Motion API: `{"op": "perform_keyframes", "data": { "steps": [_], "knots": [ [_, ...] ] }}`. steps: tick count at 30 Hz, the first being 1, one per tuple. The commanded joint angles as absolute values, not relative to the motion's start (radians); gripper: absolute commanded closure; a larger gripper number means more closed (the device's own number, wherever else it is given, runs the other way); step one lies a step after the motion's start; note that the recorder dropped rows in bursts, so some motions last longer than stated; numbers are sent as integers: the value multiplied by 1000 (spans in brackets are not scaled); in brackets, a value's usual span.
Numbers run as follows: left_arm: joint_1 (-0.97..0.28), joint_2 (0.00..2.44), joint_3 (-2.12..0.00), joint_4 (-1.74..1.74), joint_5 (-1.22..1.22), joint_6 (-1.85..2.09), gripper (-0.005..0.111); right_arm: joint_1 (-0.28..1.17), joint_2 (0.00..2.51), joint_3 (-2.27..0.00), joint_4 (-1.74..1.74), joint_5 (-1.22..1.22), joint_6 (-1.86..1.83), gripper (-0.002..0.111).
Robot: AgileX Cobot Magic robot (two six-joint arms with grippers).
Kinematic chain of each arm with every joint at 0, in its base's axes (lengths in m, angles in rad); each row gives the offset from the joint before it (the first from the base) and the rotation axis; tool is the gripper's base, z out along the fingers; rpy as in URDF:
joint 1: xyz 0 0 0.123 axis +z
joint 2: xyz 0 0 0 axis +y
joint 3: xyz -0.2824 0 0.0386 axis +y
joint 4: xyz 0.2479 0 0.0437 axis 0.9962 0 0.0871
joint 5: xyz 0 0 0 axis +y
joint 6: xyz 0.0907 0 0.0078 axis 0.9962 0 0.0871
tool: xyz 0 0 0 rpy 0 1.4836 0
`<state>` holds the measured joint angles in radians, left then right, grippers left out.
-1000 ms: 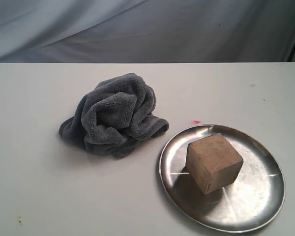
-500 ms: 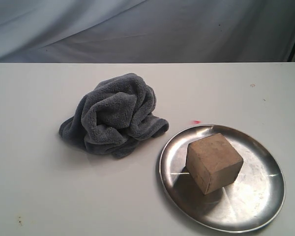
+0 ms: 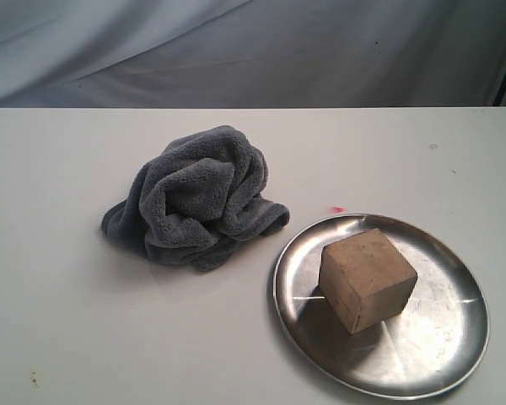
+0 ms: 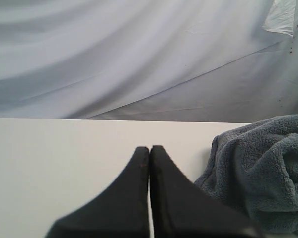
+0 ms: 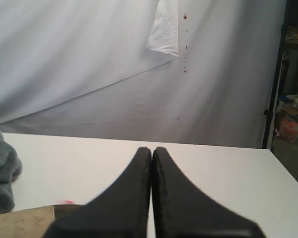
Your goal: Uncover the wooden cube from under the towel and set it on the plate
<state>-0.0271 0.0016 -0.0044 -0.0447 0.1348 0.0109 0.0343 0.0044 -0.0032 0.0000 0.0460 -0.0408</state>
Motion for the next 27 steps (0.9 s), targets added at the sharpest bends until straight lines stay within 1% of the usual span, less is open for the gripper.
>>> {"op": "perform_keyframes", "data": {
  "steps": [1, 9, 27],
  "knots": [
    [-28, 0, 0, -44, 133, 8, 105, 39, 0, 0, -7, 77, -90, 108],
    [-28, 0, 0, -44, 133, 8, 105, 39, 0, 0, 23, 134, -90, 108],
    [-28, 0, 0, -44, 133, 8, 105, 39, 0, 0, 23, 134, -90, 108]
  ]
}}
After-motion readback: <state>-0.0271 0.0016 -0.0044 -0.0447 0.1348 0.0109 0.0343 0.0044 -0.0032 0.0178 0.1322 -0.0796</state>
